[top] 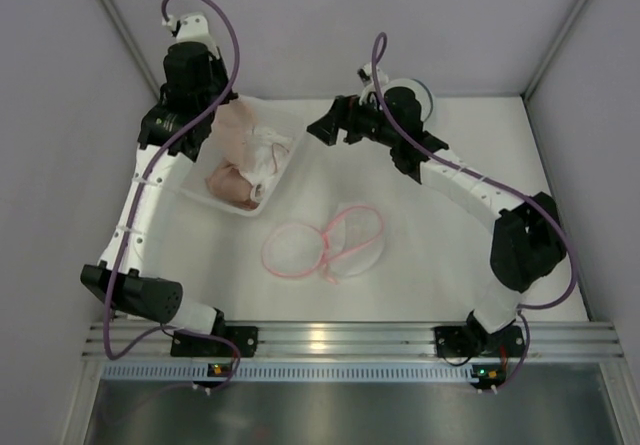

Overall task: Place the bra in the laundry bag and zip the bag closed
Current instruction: Pick up the bra from the bin.

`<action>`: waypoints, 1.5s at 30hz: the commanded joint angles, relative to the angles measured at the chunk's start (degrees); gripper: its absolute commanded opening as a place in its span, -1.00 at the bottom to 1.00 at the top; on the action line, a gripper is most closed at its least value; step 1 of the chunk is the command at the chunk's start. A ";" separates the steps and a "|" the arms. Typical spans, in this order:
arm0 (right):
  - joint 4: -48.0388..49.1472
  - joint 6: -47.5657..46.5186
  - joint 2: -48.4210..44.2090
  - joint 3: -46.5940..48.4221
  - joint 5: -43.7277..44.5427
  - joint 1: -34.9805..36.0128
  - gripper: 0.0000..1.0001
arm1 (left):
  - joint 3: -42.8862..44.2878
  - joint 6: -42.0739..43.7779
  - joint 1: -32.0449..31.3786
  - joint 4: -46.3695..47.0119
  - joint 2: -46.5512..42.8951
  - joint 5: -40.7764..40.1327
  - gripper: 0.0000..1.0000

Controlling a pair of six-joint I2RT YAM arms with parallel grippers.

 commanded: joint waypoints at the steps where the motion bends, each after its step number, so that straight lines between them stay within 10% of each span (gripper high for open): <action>1: 6.26 1.19 0.37 2.98 -1.47 0.38 0.96 | 7.11 1.95 0.02 1.46 1.15 -0.41 -1.00; 11: 1.52 0.31 -1.29 1.23 5.65 0.38 0.96 | 18.55 0.81 0.55 1.46 8.98 2.40 -1.00; 26: -4.37 -1.97 0.19 0.96 8.91 0.03 0.97 | -8.17 -5.26 5.12 4.71 0.46 1.17 -1.00; 45: 1.34 -17.62 13.37 15.10 5.47 6.79 0.94 | -17.76 -12.11 17.85 25.63 -7.72 39.04 -1.00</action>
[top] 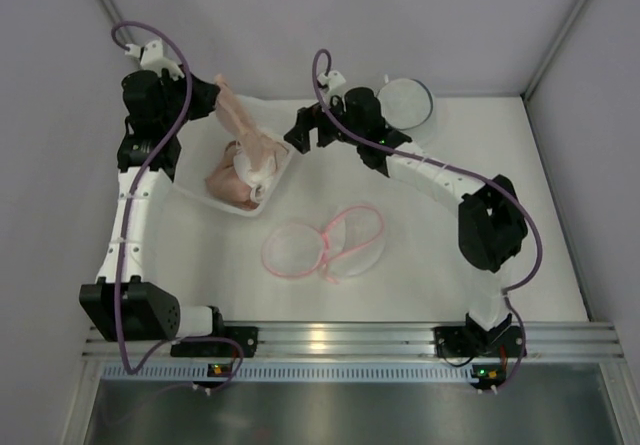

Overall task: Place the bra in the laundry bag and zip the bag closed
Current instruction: Pick up the bra from the bin.

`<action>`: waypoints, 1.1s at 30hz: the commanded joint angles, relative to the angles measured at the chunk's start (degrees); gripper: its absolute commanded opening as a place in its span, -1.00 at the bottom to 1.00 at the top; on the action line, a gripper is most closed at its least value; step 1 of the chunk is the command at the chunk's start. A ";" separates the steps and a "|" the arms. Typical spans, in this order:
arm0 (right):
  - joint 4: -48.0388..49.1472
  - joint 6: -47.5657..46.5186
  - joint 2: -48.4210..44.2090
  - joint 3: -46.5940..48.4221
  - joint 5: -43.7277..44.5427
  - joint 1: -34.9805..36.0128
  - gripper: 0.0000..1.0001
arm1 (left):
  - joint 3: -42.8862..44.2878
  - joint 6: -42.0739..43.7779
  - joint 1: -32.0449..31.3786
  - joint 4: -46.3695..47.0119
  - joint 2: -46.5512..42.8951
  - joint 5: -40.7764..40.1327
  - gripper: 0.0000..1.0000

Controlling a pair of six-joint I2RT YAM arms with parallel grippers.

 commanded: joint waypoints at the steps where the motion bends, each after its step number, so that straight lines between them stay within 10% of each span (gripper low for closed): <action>1: 5.65 -5.05 3.04 7.47 2.09 1.64 0.94 | 2.00 -2.41 2.63 5.79 -0.88 9.78 -1.00; 24: 19.89 -3.65 14.73 18.03 6.03 9.11 0.83 | 8.07 -4.26 5.18 1.12 -0.96 25.96 -1.00; 31: 17.07 -4.35 18.16 24.10 16.15 9.46 0.03 | 7.99 -4.26 5.18 -0.19 -3.16 28.77 -1.00; 33: 16.20 -4.70 18.43 25.42 17.47 9.99 -0.61 | 7.64 -4.08 5.18 -0.63 -3.78 28.60 -1.00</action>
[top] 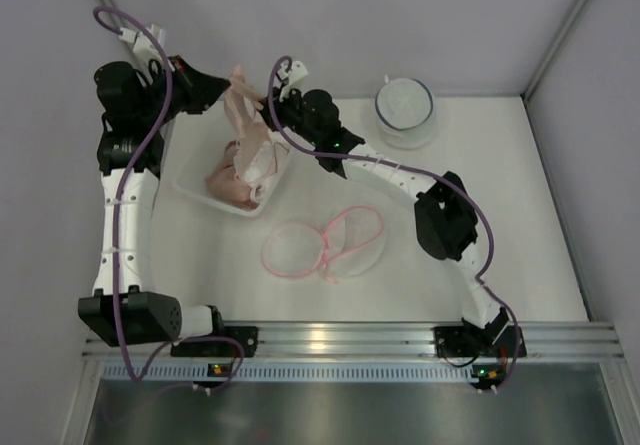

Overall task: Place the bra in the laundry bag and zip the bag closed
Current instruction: Pick up the bra from the bin.

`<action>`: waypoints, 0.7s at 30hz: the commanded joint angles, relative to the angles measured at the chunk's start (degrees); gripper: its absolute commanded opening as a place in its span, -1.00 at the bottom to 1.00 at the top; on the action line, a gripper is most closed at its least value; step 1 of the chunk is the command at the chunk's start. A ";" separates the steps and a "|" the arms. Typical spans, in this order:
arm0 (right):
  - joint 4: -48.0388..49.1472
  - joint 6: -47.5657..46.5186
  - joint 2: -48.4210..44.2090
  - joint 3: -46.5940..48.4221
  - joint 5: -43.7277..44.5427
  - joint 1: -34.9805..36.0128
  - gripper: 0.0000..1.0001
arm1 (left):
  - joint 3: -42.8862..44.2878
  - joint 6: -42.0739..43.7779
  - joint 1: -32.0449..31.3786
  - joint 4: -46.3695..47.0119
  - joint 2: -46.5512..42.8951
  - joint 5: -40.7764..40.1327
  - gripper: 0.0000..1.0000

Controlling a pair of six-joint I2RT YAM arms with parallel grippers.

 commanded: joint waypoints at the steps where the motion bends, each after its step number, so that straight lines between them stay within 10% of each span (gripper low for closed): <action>1: 0.18 -0.75 0.83 4.27 4.71 1.33 -0.80 | 1.25 0.42 0.31 0.14 -3.53 1.78 -1.00; 14: -11.06 -4.61 -21.65 -12.77 12.71 -0.86 -1.00 | -5.59 1.92 0.22 -6.38 -0.73 -9.03 -0.87; 21: -25.65 -4.97 -26.23 -9.97 9.28 -0.78 -1.00 | -9.29 3.93 0.13 -6.38 -1.16 -6.66 0.17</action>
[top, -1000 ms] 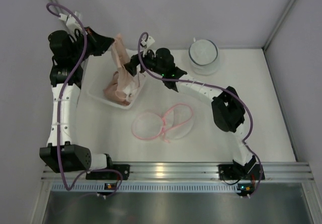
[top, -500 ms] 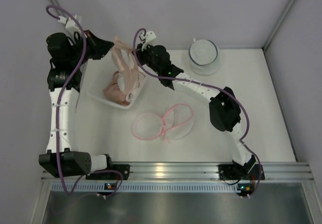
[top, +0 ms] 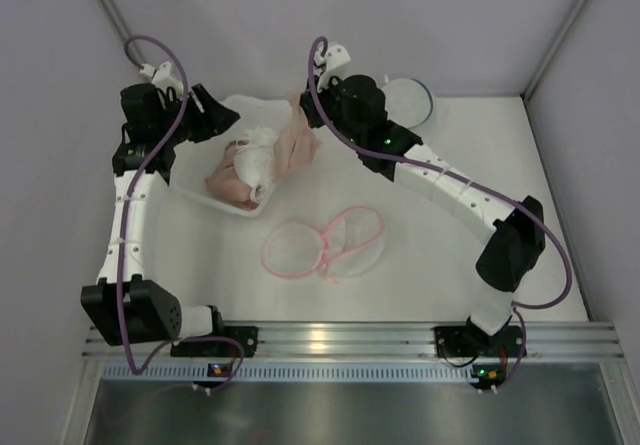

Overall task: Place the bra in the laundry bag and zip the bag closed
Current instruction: Pick up the bra from the bin.

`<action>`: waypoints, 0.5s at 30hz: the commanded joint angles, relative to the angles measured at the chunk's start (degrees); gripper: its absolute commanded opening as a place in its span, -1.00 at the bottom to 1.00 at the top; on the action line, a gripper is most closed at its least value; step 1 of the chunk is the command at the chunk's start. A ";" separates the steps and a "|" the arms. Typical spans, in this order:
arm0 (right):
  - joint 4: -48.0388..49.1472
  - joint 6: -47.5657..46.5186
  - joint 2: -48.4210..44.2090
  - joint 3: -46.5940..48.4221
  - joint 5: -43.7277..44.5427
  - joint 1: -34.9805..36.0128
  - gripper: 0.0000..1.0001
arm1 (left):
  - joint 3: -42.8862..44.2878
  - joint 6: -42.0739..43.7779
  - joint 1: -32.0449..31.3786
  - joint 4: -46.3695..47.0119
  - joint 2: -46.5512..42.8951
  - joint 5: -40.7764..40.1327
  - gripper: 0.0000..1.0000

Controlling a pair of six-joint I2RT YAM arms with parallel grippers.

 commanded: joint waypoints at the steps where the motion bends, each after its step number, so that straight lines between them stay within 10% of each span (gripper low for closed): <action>1: -8.95 -0.70 -2.98 3.41 -1.36 -0.08 -1.00 | -0.46 1.93 0.05 1.19 -1.56 2.19 0.25; 5: -17.82 -1.14 -2.02 9.11 -0.84 -0.16 -1.00 | -1.87 4.91 -2.85 1.36 -4.19 4.39 0.66; 15: -28.21 -2.54 -4.99 10.01 4.79 -0.95 -1.00 | -6.88 6.51 -24.12 1.27 -2.79 -14.59 0.69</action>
